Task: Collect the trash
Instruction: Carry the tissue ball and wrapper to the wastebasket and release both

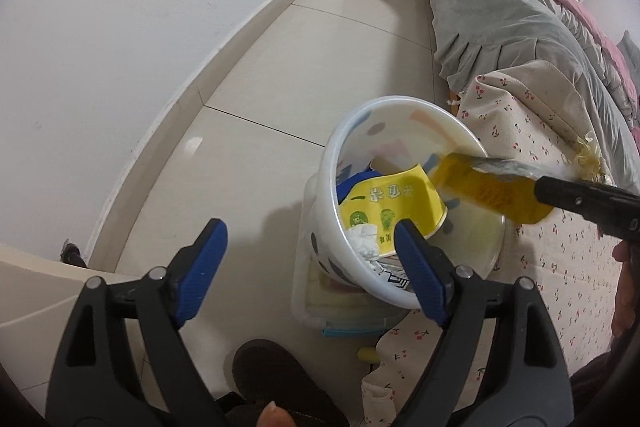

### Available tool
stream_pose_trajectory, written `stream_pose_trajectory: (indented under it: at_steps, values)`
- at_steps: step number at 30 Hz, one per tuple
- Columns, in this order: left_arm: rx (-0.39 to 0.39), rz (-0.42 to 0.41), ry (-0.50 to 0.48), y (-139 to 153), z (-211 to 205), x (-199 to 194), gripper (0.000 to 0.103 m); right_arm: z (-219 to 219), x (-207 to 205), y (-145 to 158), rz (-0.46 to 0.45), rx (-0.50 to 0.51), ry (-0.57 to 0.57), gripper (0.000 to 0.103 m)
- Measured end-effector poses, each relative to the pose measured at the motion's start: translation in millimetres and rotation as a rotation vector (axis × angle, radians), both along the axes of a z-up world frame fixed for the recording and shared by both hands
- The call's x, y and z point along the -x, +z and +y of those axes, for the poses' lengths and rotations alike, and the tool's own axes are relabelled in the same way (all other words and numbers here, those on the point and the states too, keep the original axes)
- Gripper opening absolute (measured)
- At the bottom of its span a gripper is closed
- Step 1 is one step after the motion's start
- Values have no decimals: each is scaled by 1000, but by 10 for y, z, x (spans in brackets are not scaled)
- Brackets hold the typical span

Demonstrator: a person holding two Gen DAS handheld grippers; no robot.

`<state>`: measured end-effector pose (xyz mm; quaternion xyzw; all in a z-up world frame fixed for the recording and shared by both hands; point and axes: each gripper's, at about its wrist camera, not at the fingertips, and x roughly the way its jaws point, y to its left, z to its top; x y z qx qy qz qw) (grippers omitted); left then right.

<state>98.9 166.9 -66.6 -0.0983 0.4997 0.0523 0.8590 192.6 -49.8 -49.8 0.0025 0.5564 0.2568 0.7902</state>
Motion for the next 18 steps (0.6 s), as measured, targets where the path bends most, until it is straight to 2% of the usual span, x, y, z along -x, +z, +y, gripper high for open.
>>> stream_pose_trajectory:
  at_steps: [10,18]
  values:
    - [26,-2,-5,44,-56,-17,86,-136,73,111,-26,-11,-23,50]
    - [24,-6,-35,102,-230,-47,90,-422,104,221,-44,-17,-65,54]
